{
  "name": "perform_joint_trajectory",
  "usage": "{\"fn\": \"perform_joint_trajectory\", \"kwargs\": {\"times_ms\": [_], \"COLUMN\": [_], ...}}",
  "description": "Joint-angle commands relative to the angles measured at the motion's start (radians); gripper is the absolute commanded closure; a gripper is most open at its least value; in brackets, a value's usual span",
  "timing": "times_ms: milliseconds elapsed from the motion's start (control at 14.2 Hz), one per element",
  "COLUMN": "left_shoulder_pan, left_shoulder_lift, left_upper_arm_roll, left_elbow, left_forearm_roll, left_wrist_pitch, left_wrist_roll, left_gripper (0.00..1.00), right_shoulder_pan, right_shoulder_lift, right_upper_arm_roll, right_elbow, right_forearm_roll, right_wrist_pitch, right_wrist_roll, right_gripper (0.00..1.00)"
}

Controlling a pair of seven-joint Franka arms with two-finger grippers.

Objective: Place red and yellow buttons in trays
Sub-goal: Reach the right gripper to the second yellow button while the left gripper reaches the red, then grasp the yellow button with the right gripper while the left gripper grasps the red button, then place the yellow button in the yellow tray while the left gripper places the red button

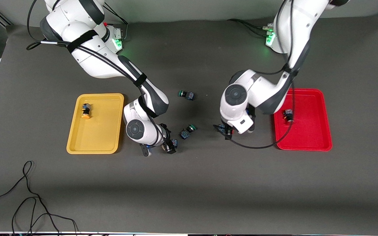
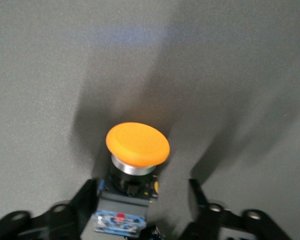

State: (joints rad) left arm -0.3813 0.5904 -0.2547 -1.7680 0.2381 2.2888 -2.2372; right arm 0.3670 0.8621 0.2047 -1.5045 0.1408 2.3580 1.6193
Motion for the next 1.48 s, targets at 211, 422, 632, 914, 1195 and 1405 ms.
{"fn": "perform_joint_trajectory", "kwargs": {"times_ms": [211,422,632,914,1195,1405], "left_shoulder_pan": [-0.022,-0.019,-0.015,0.034,0.120,0.209], "left_shoulder_lift": [0.080,0.098,0.094,0.028,-0.089,-0.158], "left_upper_arm_roll": [0.017,0.021,0.029,0.028,0.018,0.018], "left_elbow": [0.027,0.025,0.030,0.036,0.027,-0.014], "left_forearm_roll": [0.046,0.046,0.046,0.043,0.012,-0.080], "left_wrist_pitch": [0.044,0.058,0.058,0.035,-0.101,-0.193], "left_wrist_roll": [-0.048,-0.048,-0.033,0.057,0.383,0.815], "left_gripper": [0.01,0.39,0.90,0.92,0.98,1.00], "right_shoulder_pan": [0.000,-0.031,-0.095,-0.229,-0.231,-0.235], "right_shoulder_lift": [-0.055,-0.217,-0.429,-0.639,-0.689,-0.592], "right_upper_arm_roll": [0.002,-0.005,-0.028,-0.048,-0.237,-0.271], "right_elbow": [0.004,-0.089,-0.242,-0.497,-0.704,-0.744], "right_forearm_roll": [-0.076,-0.153,-0.178,-0.171,-0.136,-0.014], "right_wrist_pitch": [-0.044,-0.184,-0.284,-0.266,-0.107,0.016], "right_wrist_roll": [-0.002,-0.186,-0.492,-0.926,-1.344,-1.484], "right_gripper": [1.00,1.00,1.00,1.00,1.00,1.00]}}
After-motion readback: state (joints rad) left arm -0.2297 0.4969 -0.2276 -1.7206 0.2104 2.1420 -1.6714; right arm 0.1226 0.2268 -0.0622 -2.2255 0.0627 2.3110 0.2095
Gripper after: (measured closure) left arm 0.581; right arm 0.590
